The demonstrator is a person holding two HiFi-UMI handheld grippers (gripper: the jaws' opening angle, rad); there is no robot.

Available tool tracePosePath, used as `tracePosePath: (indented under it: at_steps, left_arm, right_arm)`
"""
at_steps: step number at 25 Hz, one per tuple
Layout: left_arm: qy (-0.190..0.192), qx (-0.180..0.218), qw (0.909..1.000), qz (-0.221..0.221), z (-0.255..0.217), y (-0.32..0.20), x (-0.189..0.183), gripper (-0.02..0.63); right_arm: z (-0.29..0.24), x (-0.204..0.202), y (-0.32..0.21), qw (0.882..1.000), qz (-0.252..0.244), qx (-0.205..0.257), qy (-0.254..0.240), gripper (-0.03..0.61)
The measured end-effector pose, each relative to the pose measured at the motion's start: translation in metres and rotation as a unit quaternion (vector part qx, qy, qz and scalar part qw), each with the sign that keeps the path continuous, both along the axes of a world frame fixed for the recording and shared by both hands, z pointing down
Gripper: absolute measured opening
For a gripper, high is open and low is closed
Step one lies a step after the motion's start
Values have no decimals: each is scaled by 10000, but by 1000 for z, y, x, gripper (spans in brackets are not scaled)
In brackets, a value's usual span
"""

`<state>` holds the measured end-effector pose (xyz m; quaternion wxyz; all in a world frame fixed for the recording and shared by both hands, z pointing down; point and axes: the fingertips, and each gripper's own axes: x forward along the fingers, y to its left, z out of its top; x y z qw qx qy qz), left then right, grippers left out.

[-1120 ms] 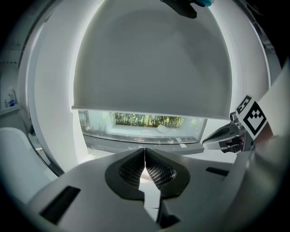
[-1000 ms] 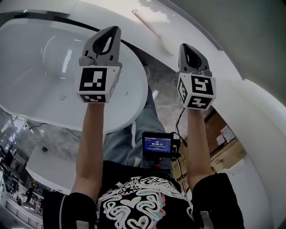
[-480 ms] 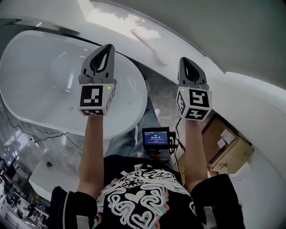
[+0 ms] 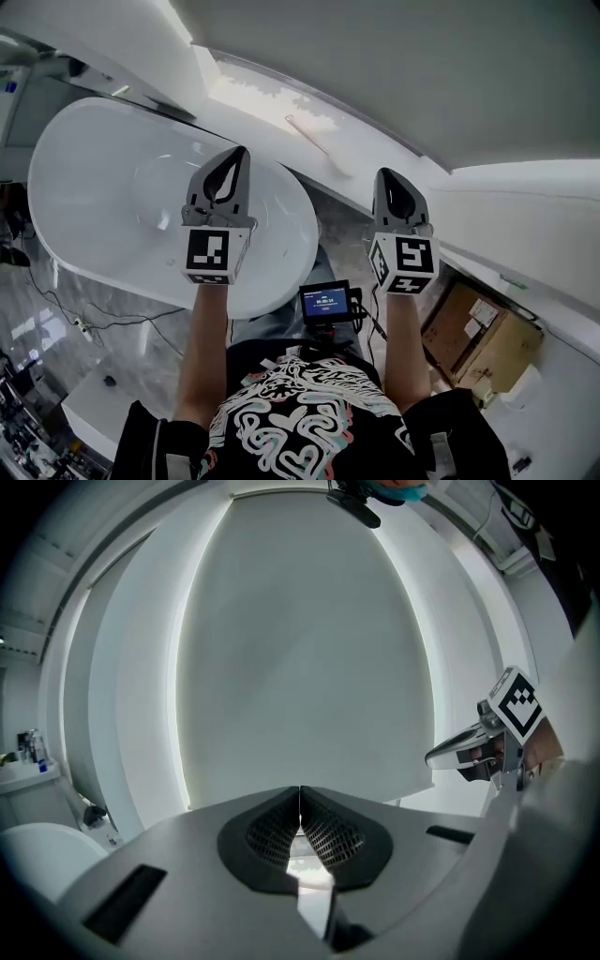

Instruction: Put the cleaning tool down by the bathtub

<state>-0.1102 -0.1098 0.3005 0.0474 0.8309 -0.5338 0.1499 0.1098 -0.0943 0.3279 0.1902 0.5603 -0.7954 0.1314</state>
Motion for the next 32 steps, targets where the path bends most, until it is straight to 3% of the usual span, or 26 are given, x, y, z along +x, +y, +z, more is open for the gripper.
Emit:
tracePosePath:
  at_steps: [16, 32]
  left_arm:
    - [83, 822, 9960, 338, -113, 85, -7, 17]
    - [213, 1094, 9929, 406, -147, 134, -16, 17]
  right_arm:
    - [-109, -11, 95, 9965, 276, 790, -60, 28]
    - [-149, -19, 141, 9921, 446, 1175, 10, 28]
